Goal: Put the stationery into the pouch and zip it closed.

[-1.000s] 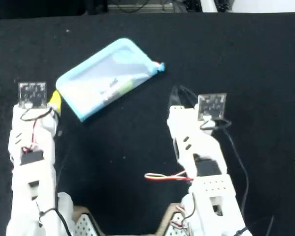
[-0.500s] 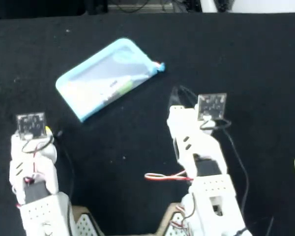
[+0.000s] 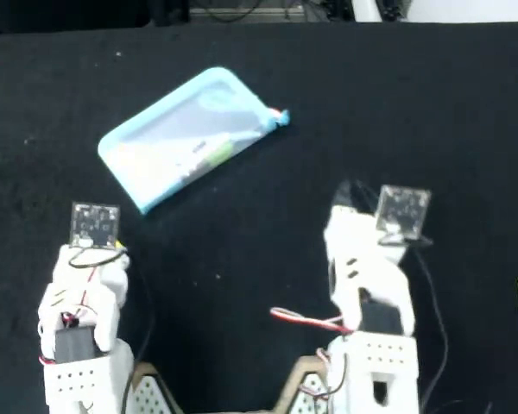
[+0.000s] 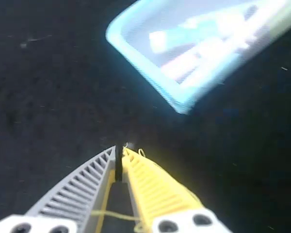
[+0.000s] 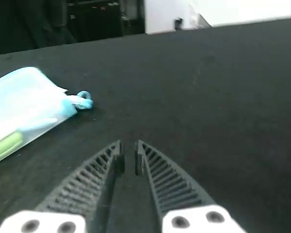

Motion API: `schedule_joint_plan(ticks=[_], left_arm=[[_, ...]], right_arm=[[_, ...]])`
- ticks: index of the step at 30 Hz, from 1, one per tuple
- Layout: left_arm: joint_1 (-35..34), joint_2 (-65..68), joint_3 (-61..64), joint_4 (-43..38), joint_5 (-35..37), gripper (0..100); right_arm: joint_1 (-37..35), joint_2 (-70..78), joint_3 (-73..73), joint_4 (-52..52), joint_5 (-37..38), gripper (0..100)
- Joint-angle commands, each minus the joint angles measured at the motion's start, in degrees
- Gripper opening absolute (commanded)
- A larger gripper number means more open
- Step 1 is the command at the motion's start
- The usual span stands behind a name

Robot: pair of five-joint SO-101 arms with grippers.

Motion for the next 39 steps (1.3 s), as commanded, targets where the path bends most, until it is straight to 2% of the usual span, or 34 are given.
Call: schedule_joint_plan(ticks=[1, 4, 7, 13, 21, 27, 32, 39], left_arm=[[4.2, -0.7, 1.5, 1.7, 6.6, 3], [4.1, -0.7, 1.5, 1.3, 11.7, 3], [4.3, -0.6, 1.5, 1.6, 13.8, 3], [3.9, -0.6, 1.5, 1.7, 13.8, 3], [3.8, -0.5, 1.5, 2.0, 13.8, 3], [3.5, -0.5, 1.5, 14.7, 14.1, 3], [3.1, -0.5, 1.5, 20.9, 14.2, 3], [3.3, -0.5, 1.5, 21.0, 14.0, 3]], right_arm=[[5.6, -18.0, 1.2, 16.1, -0.4, 5.2], [6.2, -30.0, 1.0, 31.4, -0.4, 5.3], [5.0, -29.6, -0.7, 39.6, 0.4, 5.3], [4.7, -27.6, 0.3, 41.0, 0.3, 5.1], [4.8, -27.6, 1.0, 50.1, 0.4, 5.0], [2.5, -27.6, 0.3, 57.5, 0.4, 3.0], [0.4, -27.6, 0.3, 59.9, 0.4, 1.4], [-1.1, -27.5, 2.1, 59.3, 0.4, 1.1]])
